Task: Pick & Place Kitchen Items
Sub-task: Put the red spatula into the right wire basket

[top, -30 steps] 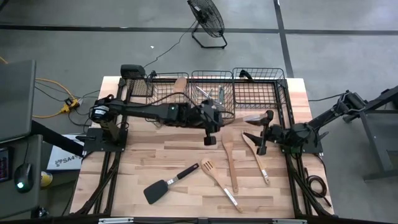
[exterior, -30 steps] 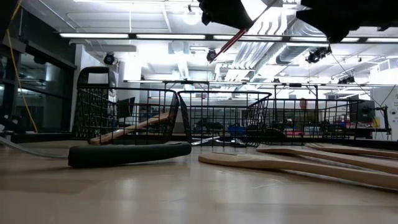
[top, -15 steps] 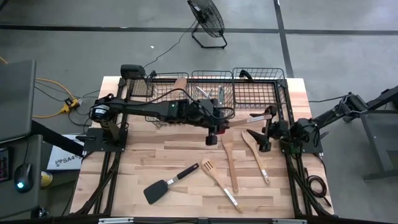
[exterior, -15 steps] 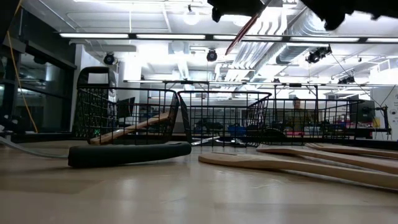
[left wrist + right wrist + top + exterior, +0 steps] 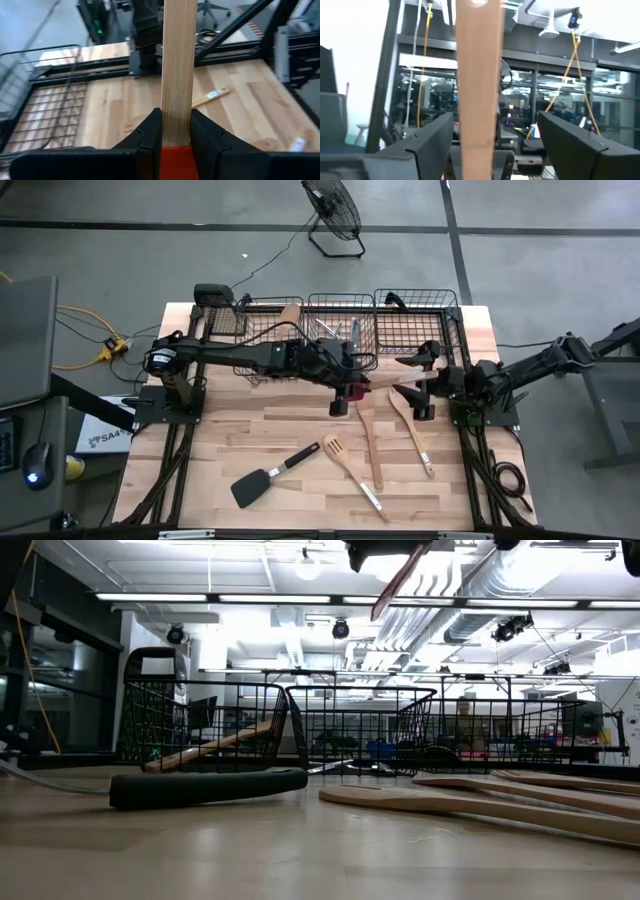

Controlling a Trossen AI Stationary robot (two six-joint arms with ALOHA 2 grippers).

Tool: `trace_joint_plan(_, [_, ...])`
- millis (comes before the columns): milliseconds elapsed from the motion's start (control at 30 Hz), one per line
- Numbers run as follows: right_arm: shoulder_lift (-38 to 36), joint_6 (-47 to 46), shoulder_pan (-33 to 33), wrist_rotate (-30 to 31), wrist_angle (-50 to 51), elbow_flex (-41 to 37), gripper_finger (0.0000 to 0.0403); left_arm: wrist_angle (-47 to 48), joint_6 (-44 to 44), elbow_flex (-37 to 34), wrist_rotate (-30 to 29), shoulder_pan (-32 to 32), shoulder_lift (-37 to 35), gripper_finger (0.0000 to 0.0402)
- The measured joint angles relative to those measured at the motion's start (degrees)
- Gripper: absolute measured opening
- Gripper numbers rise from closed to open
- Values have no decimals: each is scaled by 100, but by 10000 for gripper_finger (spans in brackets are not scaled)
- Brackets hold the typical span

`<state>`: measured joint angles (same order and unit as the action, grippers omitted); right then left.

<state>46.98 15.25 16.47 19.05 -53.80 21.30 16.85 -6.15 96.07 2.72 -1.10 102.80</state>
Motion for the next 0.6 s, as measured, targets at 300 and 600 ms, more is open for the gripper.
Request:
trace_joint_plan(300, [-349, 133, 123, -107, 42, 2, 225, -1, 0, 0, 81, 0, 2, 70])
trace_joint_plan(600, [-425, 148, 127, -121, 69, 2, 151, 1, 44, -2, 55, 2, 2, 70])
